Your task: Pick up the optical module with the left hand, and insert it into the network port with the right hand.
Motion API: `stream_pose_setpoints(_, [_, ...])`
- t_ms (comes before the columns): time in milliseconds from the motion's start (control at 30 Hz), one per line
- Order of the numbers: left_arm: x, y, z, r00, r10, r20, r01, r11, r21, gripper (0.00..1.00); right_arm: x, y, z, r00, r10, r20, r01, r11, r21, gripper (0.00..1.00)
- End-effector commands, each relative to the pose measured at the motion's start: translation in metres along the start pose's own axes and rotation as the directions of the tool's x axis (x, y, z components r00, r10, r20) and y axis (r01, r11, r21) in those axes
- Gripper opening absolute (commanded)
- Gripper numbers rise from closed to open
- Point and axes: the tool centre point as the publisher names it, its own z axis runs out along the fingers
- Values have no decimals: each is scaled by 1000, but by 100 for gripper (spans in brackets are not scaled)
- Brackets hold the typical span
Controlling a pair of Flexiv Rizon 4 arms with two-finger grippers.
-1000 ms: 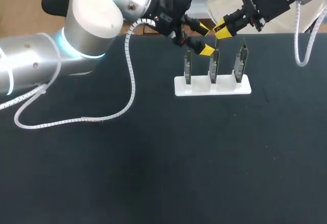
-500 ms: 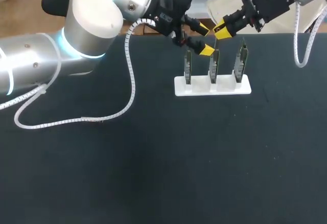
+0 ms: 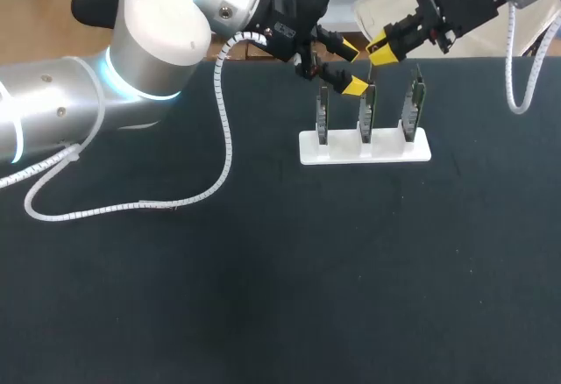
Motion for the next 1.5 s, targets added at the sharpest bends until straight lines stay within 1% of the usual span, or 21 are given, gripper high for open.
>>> stream_pose_setpoints(33, [-1, 2, 1, 1000, -2, -6, 2, 1000, 3, 100, 2, 1, 1, 1000, 0, -1, 0, 1000, -1, 0])
stream_pose_setpoints(1500, [-1, 2, 1, 1000, -2, -6, 2, 1000, 3, 100, 13, 1, 5, 999, 25, -21, -25, 1000, 5, 0])
